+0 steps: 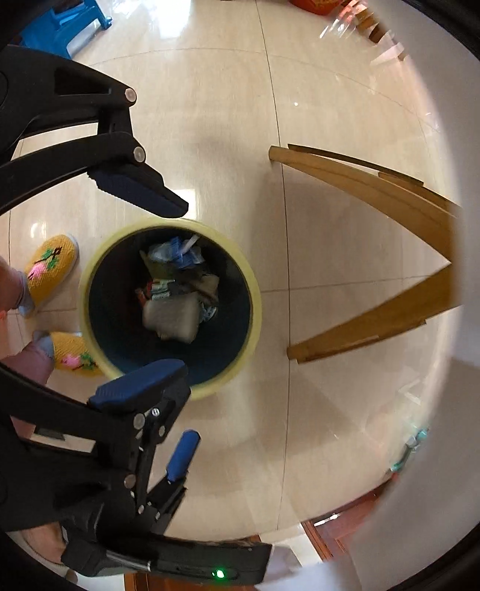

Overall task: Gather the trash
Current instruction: 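Open both tools to drop the blue carton and plaid cup into the bin, then raise both tools back over the table, then grasp the white tissue with the left tool while the right tool grasps the yellow packet, then carry the tissue and yellow packet down over the floor bin, then open both tools to drop the tissue and packet into the bin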

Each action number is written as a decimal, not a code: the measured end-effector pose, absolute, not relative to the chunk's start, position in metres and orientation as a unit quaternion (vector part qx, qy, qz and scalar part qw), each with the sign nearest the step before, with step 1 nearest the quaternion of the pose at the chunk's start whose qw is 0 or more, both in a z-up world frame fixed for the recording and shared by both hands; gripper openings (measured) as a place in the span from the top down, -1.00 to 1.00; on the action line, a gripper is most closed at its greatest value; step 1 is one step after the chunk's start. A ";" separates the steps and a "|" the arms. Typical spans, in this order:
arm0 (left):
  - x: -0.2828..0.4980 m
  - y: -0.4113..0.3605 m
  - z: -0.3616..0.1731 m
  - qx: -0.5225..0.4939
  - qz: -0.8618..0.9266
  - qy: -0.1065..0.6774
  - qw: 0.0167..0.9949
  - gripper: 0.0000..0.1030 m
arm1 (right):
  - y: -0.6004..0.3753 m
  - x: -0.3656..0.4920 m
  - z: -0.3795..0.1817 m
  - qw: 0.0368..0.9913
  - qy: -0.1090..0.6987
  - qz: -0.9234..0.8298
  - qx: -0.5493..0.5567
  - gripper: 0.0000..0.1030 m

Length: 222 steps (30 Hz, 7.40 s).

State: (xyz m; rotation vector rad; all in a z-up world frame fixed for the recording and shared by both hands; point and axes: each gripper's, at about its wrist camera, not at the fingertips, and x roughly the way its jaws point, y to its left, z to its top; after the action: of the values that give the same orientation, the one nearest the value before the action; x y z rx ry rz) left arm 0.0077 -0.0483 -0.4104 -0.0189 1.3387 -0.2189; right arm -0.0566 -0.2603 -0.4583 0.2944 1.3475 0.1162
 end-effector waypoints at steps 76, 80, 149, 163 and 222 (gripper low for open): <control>0.169 -0.013 0.138 0.032 -0.070 0.385 0.920 -0.23 | -0.257 0.162 0.137 0.901 0.408 0.133 0.071 -0.55; 0.257 -0.035 0.113 0.064 -0.062 0.416 0.905 -0.23 | -0.284 0.245 0.113 0.882 0.441 0.147 0.075 -0.55; 0.412 -0.038 0.027 -0.091 -0.009 0.501 0.860 0.95 | -0.298 0.460 -0.015 0.844 0.497 0.183 0.085 0.96; 0.217 -0.011 0.081 -0.090 -0.085 0.468 0.875 0.95 | -0.261 0.242 0.048 0.868 0.462 0.154 0.101 0.96; -0.017 -0.059 -0.417 -0.030 -0.100 0.631 0.768 -0.22 | -0.243 -0.051 -0.483 0.720 0.679 0.073 0.124 0.24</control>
State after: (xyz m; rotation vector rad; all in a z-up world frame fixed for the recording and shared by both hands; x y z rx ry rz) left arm -0.0175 -0.0593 -0.4168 -0.0656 1.3705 -0.2160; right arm -0.0509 -0.2432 -0.4829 0.2744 1.5014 0.1603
